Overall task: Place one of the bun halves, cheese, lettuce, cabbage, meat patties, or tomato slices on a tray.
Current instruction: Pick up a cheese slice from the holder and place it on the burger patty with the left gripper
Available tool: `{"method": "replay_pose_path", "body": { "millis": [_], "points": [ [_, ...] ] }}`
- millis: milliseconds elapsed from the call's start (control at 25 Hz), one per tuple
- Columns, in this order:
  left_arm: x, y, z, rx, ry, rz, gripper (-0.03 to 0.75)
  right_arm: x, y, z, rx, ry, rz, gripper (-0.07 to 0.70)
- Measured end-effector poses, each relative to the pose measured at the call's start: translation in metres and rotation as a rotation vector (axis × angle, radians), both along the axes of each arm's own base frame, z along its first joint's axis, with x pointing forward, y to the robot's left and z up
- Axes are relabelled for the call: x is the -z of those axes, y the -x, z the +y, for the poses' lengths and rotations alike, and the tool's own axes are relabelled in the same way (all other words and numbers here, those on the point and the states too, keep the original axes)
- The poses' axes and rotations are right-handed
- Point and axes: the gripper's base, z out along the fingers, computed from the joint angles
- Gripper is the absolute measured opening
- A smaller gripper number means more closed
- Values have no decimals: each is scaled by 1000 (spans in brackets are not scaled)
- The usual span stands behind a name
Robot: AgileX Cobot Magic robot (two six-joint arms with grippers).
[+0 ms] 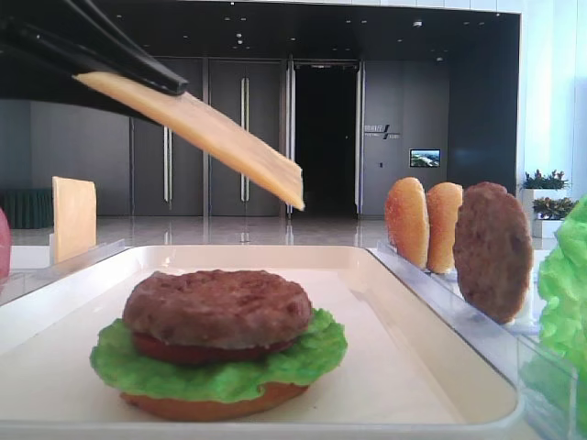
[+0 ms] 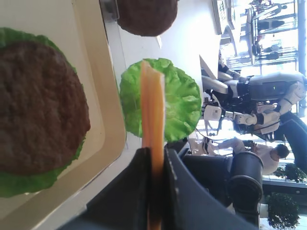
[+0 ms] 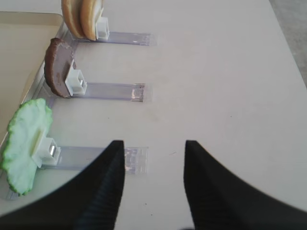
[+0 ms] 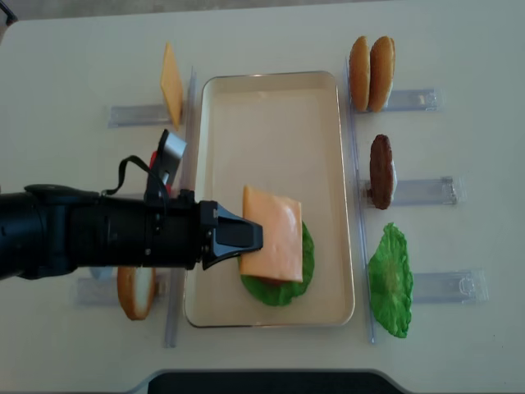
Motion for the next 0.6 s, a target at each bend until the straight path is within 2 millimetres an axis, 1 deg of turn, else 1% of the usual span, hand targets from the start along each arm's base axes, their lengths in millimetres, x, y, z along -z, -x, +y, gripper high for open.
{"method": "replay_pose_path", "body": {
  "millis": [240, 400, 600],
  "points": [
    [-3, -8, 12, -47, 33, -4, 34, 0, 0, 0, 0, 0, 0, 314],
    [-3, -7, 11, -25, 55, -5, 34, 0, 0, 0, 0, 0, 0, 314],
    [9, -8, 8, 20, 75, 29, 34, 0, 0, 0, 0, 0, 0, 313]
  ]
}}
